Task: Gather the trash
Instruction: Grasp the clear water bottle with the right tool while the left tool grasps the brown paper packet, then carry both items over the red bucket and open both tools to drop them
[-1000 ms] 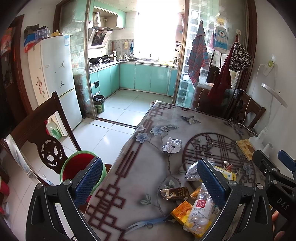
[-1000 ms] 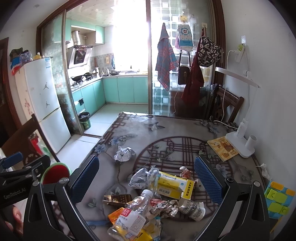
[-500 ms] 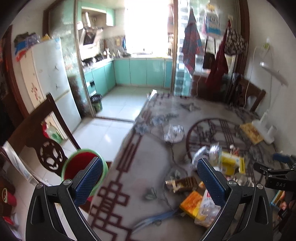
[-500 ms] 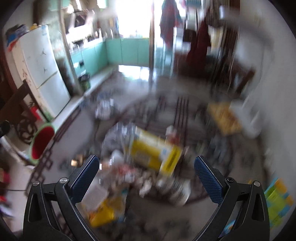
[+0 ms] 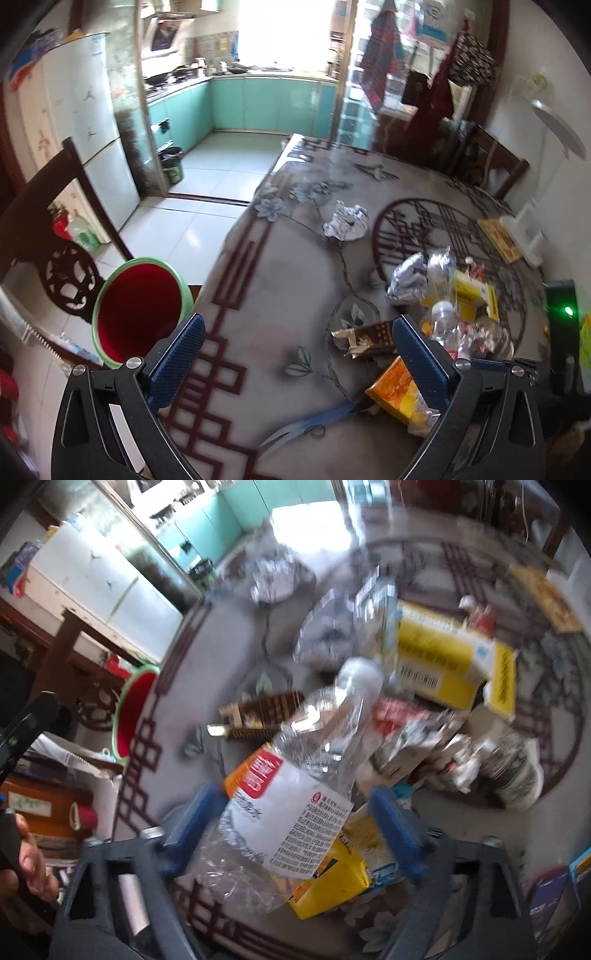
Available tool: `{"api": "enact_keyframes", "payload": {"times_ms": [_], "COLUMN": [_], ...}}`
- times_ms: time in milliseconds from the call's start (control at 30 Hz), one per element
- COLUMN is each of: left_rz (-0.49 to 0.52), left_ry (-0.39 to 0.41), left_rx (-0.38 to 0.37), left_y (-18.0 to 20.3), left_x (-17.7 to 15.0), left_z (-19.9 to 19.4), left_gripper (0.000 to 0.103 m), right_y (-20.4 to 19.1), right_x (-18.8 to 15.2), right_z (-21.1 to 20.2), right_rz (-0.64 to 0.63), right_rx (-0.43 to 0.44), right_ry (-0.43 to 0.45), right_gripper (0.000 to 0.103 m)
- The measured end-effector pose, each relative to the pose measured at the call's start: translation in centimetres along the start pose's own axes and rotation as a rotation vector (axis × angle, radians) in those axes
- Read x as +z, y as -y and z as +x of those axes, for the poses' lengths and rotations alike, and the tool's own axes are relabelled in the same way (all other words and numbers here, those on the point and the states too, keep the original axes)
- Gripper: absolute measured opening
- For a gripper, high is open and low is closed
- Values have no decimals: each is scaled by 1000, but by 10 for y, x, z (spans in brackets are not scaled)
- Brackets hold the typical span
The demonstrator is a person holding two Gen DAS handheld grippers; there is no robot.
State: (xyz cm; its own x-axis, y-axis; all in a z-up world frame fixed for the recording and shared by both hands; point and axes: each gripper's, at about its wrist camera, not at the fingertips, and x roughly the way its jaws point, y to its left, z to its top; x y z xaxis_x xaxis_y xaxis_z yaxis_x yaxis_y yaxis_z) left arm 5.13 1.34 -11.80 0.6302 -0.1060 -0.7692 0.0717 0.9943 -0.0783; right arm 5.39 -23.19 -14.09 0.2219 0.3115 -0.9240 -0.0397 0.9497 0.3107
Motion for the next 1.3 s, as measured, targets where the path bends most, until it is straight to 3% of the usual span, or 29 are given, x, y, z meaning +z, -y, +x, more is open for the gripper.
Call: {"api": "enact_keyframes", "payload": {"times_ms": [100, 367, 533, 633, 733, 767, 867, 1000, 1300], "left_rz": [71, 365, 633, 699, 723, 725, 725, 666, 400], "left_ry": [-33, -199, -330, -394, -452, -466, -436, -431, -242], "left_rx": [-43, -302, -347, -385, -404, -403, -415, -471, -455], "left_y": [5, 40, 73, 89, 101, 103, 110, 108, 43], "left_x": [-4, 3, 1, -1, -3, -5, 0, 8, 26], "left_z": [17, 99, 152, 176, 196, 200, 203, 202, 125], "left_gripper": [102, 101, 101, 101, 92, 78, 54, 46, 42], "right_y": [9, 25, 47, 54, 59, 60, 59, 48, -2], "right_x": [-1, -7, -14, -18, -19, -20, -20, -18, 3], "right_z": [2, -39, -60, -62, -60, -59, -61, -66, -71], "right_rz": [30, 80, 160, 208, 258, 271, 290, 288, 216], "right_rx": [67, 179, 193, 185, 179, 177, 164, 140, 89], "right_ry": [-4, 88, 124, 136, 138, 141, 151, 168, 222], "right_gripper": [65, 63, 63, 63, 63, 63, 63, 63, 63]}}
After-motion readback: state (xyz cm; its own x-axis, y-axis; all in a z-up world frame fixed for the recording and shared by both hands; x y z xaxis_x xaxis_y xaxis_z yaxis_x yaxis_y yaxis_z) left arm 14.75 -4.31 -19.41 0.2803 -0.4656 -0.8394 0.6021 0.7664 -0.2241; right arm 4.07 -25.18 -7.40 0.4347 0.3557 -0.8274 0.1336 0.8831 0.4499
